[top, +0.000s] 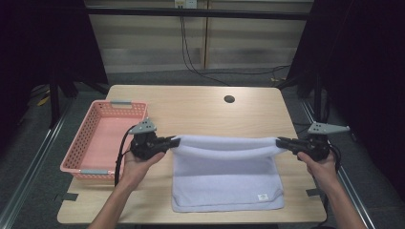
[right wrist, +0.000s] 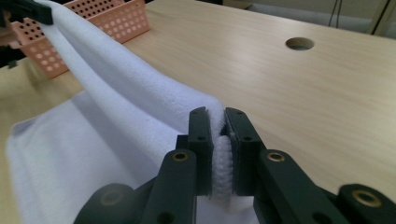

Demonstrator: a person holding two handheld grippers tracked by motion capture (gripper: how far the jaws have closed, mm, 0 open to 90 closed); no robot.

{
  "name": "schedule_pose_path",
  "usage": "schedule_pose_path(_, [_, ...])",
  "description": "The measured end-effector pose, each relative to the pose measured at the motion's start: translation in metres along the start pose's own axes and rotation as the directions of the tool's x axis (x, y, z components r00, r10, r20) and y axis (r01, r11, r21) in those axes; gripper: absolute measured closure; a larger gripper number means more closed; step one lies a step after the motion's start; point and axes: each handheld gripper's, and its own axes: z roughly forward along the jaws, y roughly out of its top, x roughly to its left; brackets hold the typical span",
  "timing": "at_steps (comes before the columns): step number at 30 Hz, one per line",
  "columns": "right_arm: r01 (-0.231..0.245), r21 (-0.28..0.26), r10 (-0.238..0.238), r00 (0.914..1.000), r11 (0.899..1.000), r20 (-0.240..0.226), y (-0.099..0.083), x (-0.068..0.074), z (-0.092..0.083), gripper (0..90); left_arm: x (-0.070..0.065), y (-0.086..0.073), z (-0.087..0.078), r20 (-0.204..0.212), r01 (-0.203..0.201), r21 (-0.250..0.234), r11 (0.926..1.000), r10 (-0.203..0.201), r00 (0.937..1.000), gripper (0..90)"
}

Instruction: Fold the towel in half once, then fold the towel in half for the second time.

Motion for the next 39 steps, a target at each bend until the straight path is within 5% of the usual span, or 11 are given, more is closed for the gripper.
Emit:
schedule_pose_path(5, [0.0,0.044,0.0,1.0,0.999,-0.005,-0.027,0.018,-0.006,80.6,-0.01,-0.037,0.001,0.029,0.021,0.062,0.9979,-0.023,0.9993,81.3])
schedule_pose_path(15, [0.001,0.158,0.003,0.9997,0.987,-0.023,-0.074,0.048,-0.02,76.9,-0.036,-0.078,-0.006,0.07,0.012,0.202,0.9793,-0.027,0.9972,78.6])
schedule_pose_path(22, [0.021,0.231,-0.014,0.9995,0.973,-0.03,-0.089,0.059,-0.025,74.9,-0.046,-0.086,-0.009,0.093,-0.016,0.239,0.9709,-0.006,0.9957,77.6])
schedule_pose_path(28, [0.001,0.193,0.003,0.9998,0.981,-0.02,-0.085,0.06,-0.034,63.4,-0.045,-0.082,-0.021,0.116,-0.007,0.187,0.9823,-0.015,0.9931,65.7])
schedule_pose_path(30, [-0.005,0.183,0.006,1.0,0.983,-0.004,-0.08,0.06,-0.031,62.5,-0.04,-0.076,-0.019,0.09,-0.004,0.178,0.9839,-0.012,0.9958,59.5])
schedule_pose_path(32, [0.004,0.182,-0.005,1.0,0.983,0.005,-0.074,0.062,-0.023,60.4,-0.033,-0.069,-0.012,0.067,-0.002,0.171,0.9853,-0.009,0.9977,59.6])
schedule_pose_path(37, [0.007,0.219,-0.012,0.9997,0.976,0.019,-0.057,0.063,0.018,51.8,-0.01,-0.054,0.024,0.038,-0.008,0.234,0.9723,-0.001,0.9993,56.9])
schedule_pose_path(39, [-0.013,0.243,0.004,0.9993,0.97,0.036,-0.057,0.056,0.033,48.5,-0.002,-0.054,0.035,0.03,0.021,0.237,0.9713,-0.029,0.9991,56.4])
